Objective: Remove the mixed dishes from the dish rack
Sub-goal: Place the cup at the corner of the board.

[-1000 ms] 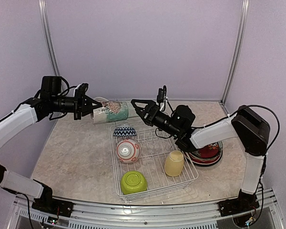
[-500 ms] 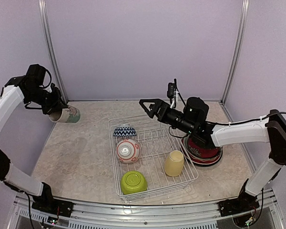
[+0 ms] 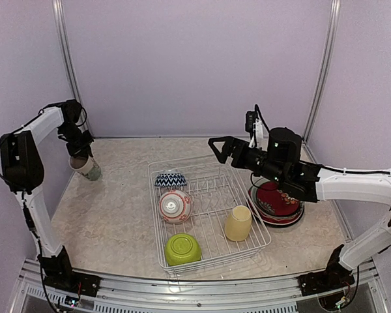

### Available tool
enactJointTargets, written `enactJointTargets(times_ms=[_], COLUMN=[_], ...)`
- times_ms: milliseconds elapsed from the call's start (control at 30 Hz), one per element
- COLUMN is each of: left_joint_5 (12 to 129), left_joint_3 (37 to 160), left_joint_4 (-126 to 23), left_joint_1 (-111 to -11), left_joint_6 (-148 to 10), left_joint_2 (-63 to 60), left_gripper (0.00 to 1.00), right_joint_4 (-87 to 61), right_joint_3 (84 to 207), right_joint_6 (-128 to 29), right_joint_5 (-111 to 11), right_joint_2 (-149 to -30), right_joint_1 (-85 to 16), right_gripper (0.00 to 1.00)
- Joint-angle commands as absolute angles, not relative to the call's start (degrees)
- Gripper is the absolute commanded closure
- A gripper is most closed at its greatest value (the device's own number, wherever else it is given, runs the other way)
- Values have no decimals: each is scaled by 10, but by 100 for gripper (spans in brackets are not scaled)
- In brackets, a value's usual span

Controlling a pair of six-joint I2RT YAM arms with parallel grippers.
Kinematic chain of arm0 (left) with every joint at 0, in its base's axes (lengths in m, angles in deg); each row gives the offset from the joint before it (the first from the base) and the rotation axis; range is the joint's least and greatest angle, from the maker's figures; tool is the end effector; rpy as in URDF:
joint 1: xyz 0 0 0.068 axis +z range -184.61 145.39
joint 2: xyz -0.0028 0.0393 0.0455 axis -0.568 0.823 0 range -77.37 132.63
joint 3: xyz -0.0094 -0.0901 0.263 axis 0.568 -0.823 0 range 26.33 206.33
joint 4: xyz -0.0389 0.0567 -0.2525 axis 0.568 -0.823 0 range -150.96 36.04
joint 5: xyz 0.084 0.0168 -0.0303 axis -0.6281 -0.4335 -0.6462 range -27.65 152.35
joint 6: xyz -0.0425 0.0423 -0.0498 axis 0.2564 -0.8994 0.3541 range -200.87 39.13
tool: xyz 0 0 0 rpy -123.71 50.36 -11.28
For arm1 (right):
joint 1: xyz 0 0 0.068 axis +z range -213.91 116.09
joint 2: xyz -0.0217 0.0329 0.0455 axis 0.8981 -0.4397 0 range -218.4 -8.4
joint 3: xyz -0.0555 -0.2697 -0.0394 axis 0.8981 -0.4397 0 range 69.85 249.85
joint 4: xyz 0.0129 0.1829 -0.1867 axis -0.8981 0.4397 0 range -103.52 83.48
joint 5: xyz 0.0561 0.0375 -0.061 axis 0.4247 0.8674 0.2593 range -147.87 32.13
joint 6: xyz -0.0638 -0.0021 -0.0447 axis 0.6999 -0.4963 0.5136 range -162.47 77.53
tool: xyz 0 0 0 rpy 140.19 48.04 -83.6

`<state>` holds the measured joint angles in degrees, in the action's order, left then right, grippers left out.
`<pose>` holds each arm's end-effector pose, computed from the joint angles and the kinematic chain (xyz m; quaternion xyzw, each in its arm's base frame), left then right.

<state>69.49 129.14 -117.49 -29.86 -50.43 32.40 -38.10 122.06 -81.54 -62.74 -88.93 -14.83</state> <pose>0.4079 0.0256 0.2649 -0.2873 0.9408 -0.0974 0.1512 0.2400 0.2685 0.3067 -0.0348 0.7289 0.4528 0.5123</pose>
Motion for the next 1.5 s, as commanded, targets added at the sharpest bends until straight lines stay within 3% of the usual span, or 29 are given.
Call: enactJointTargets(times_ms=[0,433,733,1000,1133,1300,1467], left_joint_5=[675,690,713,742,773,815,861], left_joint_3=[1352,1348,1331,1276,1220,1174,1158], left_joint_4=[-1176,-1159,-1144,-1092,-1046,-998,-976], left_joint_1=[-298,-278,-281,-294,-300,-307,-312], left_joint_6=[-501,-515,-528,-540,-544,-545,-538], left_joint_2=[360,417,389,308,226,129,84], left_gripper=[100,98,56,38,19,4,1], right_joint_4=[-304,-208,-197,-141,-39,75,169], right_joint_3=[1211,1239,1247,1280,1327,1386,1416], right_joint_6=[-778,-750,-756,-736,-719,-705,-736], right_joint_5=[-690,-723,-709,-717,-762,-809,-818], right_joint_2=[-842,-836,-855,-892,-923,-961,-972], right_joint_1=[-150,-149,-143,-126,-102,-50,-20], right_gripper=[0,0,0,0,0,0,0])
